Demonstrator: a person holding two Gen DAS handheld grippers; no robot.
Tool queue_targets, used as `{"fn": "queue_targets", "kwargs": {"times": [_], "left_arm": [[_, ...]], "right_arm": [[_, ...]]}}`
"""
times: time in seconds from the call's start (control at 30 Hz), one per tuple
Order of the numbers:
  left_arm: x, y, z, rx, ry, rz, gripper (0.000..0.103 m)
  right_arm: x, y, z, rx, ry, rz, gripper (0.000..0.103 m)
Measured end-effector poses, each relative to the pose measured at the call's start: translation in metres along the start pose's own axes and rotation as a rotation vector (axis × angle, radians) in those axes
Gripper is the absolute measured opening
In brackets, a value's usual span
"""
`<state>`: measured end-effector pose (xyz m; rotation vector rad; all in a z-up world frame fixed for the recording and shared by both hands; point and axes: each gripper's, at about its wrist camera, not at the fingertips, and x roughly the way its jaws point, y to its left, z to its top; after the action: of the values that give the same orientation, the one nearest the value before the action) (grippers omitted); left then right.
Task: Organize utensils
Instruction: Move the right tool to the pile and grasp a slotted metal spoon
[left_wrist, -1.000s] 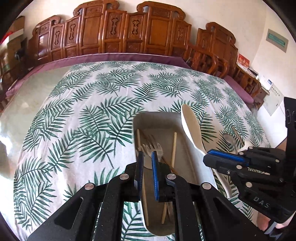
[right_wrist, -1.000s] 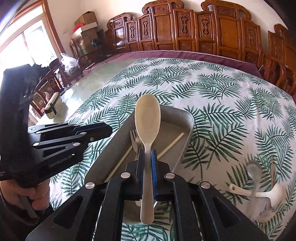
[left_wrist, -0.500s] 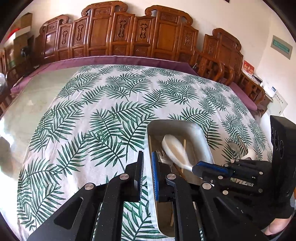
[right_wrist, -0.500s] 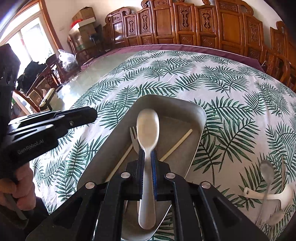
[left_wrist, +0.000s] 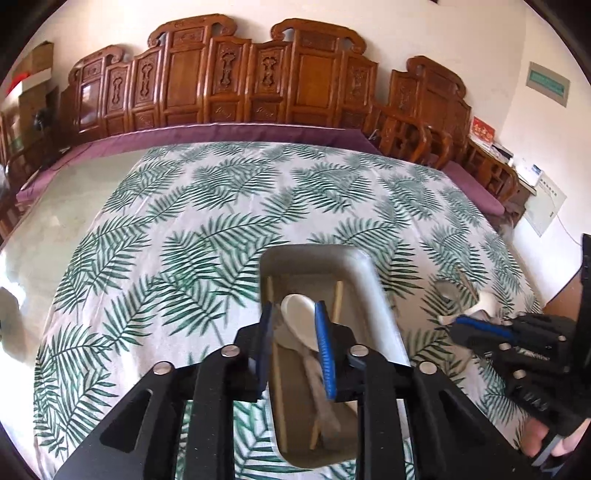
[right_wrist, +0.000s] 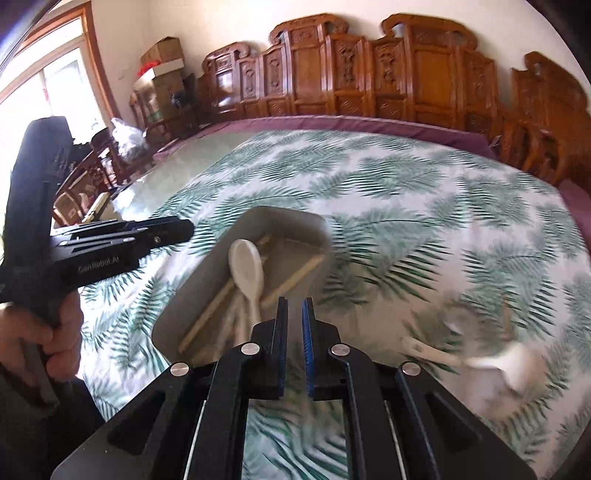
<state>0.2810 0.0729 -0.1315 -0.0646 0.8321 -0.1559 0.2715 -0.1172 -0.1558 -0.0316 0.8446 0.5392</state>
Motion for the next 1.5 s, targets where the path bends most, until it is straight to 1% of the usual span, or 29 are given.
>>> {"fn": "queue_targets", "kwargs": {"times": [0.03,0.07,0.23,0.33,0.37,0.43,0.5,0.6,0.63,0.7,0.77,0.87,1.13,1.23,1.33,1.5], "left_arm": [[-0.001,-0.005,0.0,0.005,0.0,-0.007,0.028],[-0.001,-0.009,-0.001,0.007,-0.001,-0.012,0.035],[-0.003,-0.037,-0.004,0.028,-0.006,-0.049,0.054],[-0.004,-0.057,-0.005,0.063,-0.006,-0.062,0.056],[-0.005,-0.062,-0.006,0.071,-0.008,-0.064,0.059],[-0.008,-0.074,-0.008,0.09,-0.015,-0.074,0.066],[-0.008,-0.083,-0.01,0.103,-0.015,-0.081,0.066],[-0.005,-0.095,-0.014,0.13,-0.003,-0.082,0.067],[-0.003,-0.099,-0.016,0.137,0.001,-0.082,0.067],[-0.001,-0.104,-0.018,0.14,0.003,-0.079,0.072],[0.002,-0.107,-0.02,0.141,0.007,-0.074,0.079],[0.005,-0.111,-0.021,0.149,0.011,-0.061,0.081],[0.004,-0.11,-0.021,0.142,0.012,-0.062,0.082],[0.003,-0.109,-0.02,0.138,0.012,-0.063,0.082],[0.0,-0.11,-0.019,0.14,0.005,-0.065,0.082],[-0.002,-0.115,-0.02,0.153,-0.001,-0.065,0.082]], "right_arm": [[-0.008,-0.007,-0.004,0.005,-0.002,-0.011,0.01],[-0.016,-0.015,-0.009,0.011,-0.003,-0.028,0.01],[-0.054,-0.063,-0.035,0.044,0.009,-0.135,0.01],[-0.068,-0.089,-0.05,0.064,0.018,-0.182,0.01],[-0.071,-0.096,-0.054,0.071,0.02,-0.191,0.01],[-0.076,-0.109,-0.063,0.095,0.026,-0.206,0.016],[-0.076,-0.118,-0.07,0.123,0.026,-0.208,0.017],[-0.069,-0.124,-0.076,0.146,0.037,-0.202,0.019],[-0.064,-0.124,-0.077,0.147,0.043,-0.197,0.021],[-0.051,-0.122,-0.077,0.14,0.059,-0.187,0.026],[-0.039,-0.118,-0.073,0.123,0.074,-0.183,0.028],[-0.013,-0.118,-0.065,0.109,0.112,-0.181,0.028],[0.04,-0.119,-0.049,0.091,0.214,-0.205,0.028],[0.05,-0.118,-0.047,0.081,0.245,-0.221,0.028],[0.057,-0.116,-0.044,0.054,0.257,-0.244,0.028],[0.062,-0.119,-0.039,0.091,0.276,-0.248,0.027]]}}
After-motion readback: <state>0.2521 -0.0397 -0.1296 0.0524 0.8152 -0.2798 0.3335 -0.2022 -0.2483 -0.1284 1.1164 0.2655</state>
